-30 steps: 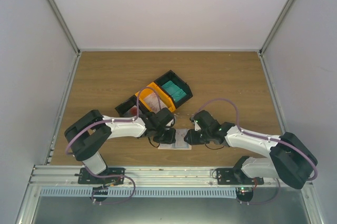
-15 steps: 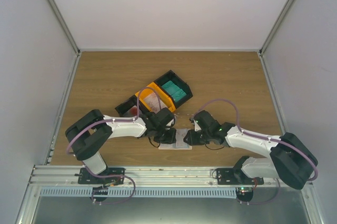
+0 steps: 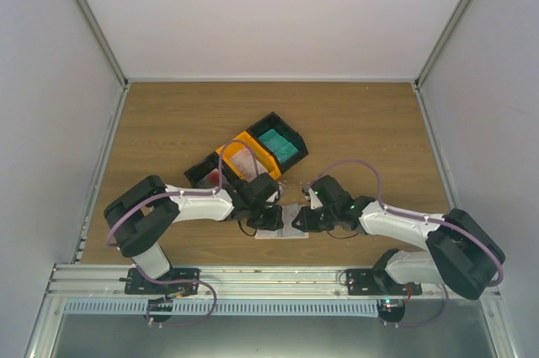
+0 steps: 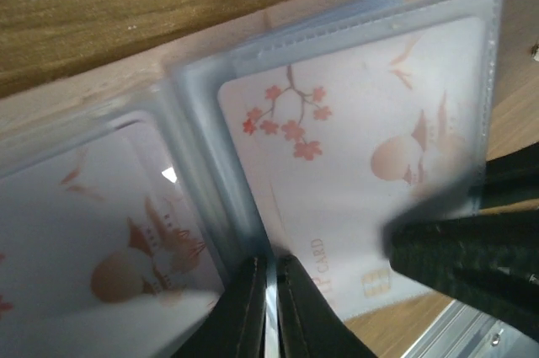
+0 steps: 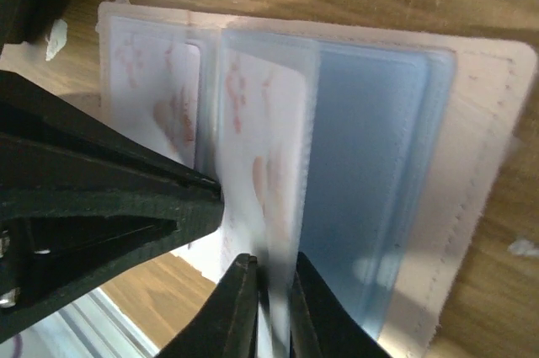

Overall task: Put the credit cards into the card holder
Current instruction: Turn over the card holder at the center of the board.

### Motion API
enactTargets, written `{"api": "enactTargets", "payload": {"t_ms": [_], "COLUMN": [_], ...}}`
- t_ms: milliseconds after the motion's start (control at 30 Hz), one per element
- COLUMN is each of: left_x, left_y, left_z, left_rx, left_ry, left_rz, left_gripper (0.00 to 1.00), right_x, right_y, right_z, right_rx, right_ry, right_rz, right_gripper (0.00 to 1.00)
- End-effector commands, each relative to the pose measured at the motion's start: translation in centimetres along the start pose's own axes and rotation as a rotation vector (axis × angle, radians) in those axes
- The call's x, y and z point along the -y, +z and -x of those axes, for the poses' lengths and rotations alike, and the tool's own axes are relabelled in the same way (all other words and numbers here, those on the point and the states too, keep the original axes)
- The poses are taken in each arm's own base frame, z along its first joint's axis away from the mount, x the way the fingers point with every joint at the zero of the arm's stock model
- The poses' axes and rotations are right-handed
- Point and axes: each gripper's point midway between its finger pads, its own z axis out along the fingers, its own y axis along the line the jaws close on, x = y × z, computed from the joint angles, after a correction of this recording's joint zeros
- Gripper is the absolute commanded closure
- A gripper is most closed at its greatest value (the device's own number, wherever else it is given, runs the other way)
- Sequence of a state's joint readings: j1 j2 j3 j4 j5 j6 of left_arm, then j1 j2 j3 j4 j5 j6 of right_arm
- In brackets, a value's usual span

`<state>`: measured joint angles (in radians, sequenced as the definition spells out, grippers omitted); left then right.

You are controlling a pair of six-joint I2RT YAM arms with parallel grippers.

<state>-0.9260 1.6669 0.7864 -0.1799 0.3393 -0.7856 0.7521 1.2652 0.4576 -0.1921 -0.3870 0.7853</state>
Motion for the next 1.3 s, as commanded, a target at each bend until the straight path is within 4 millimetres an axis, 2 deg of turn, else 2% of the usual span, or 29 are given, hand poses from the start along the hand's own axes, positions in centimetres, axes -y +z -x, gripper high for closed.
{"api": "enactTargets", "payload": {"t_ms": [0,67,167,333,467,533,633,800,833,967,1067,1267], "left_x": [-1.2,-0.3,0.7,2.1,2.9,2.8,2.5,1.8,1.7,1.4,1.1,1.0], "left_y": [-0.8,-1.9,-4.3,-9.5,-13.7,-15.1,-16.5,-17.5,-17.7,-18.6,-19.6,-20.3], "left_z": [0.4,1.5,3.6,7.0,8.5,8.8,8.9,8.5,8.4,8.2,8.0,7.5], "left_rx": [0.065,0.121,0.233,0.440,0.578,0.617,0.648,0.660,0.663,0.685,0.708,0.693], "left_ry": [0.022,0.044,0.072,0.110,0.124,0.126,0.128,0.139,0.138,0.141,0.138,0.154], "left_rz": [0.072,0.061,0.078,0.131,0.130,0.132,0.127,0.115,0.113,0.103,0.102,0.056], "left_gripper": [0.87,0.83,0.79,0.70,0.59,0.55,0.53,0.50,0.46,0.37,0.31,0.11], "right_x": [2.0,2.6,3.6,5.1,4.8,4.4,3.9,1.6,0.9,-3.1,-5.7,-7.6], "right_y": [0.1,-0.2,-1.0,-2.9,-3.6,-3.4,-2.9,-2.7,-2.7,-2.3,-1.9,-3.3], "right_z": [1.0,1.4,1.8,2.0,2.6,3.0,3.2,4.2,4.5,5.3,5.5,6.9], "right_rx": [0.044,0.053,0.055,0.027,0.011,0.001,-0.015,-0.001,0.004,0.016,0.010,0.083], "right_ry": [0.042,0.043,0.029,-0.028,-0.044,-0.040,-0.026,-0.025,-0.026,-0.050,-0.065,-0.088], "right_rz": [-0.058,-0.082,-0.143,-0.297,-0.332,-0.326,-0.321,-0.274,-0.252,-0.073,0.055,0.116], "right_gripper": [0.94,0.99,0.99,1.00,0.99,0.99,0.90,0.66,0.63,0.53,0.48,0.42]}}
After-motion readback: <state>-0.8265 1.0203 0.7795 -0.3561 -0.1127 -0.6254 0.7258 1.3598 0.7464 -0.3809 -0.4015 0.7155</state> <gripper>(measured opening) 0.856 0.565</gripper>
